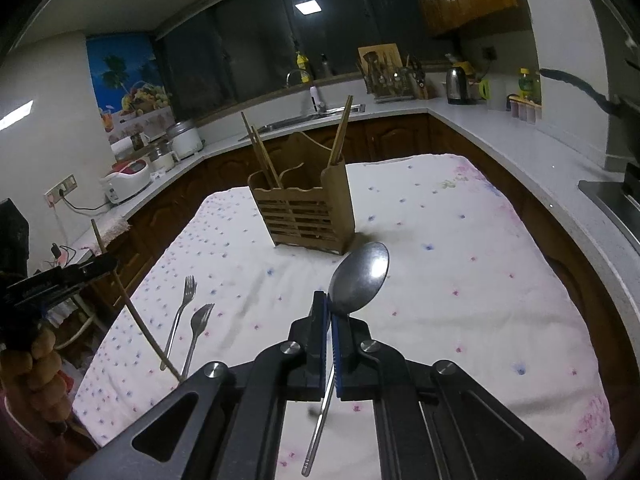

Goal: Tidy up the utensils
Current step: 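Lift the spoon and chopstick and carry them over the wooden holder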

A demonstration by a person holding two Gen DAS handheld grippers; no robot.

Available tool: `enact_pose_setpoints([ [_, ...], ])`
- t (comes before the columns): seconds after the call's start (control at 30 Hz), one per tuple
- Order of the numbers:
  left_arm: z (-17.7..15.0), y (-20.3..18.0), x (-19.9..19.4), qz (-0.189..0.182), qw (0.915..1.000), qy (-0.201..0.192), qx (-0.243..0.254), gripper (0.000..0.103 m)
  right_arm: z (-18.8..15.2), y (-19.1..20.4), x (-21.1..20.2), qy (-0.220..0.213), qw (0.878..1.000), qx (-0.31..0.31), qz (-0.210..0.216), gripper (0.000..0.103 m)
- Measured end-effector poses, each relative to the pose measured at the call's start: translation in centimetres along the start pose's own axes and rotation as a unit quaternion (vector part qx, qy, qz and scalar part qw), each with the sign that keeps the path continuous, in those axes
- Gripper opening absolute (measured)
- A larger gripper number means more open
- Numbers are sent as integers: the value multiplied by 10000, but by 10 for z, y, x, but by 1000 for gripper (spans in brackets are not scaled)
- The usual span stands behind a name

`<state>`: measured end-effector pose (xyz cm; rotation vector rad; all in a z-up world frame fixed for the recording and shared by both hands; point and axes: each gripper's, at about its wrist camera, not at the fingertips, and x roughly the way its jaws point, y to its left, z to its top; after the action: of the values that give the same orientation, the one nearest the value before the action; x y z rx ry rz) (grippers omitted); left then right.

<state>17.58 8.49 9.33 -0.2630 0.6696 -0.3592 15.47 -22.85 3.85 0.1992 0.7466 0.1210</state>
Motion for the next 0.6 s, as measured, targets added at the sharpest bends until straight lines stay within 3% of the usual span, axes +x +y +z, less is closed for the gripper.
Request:
enact_pose_setpoints([
  [0.6, 19, 12, -4, -20, 9995, -314, 95, 4, 22, 7, 3, -232, 9996, -89, 123, 2],
])
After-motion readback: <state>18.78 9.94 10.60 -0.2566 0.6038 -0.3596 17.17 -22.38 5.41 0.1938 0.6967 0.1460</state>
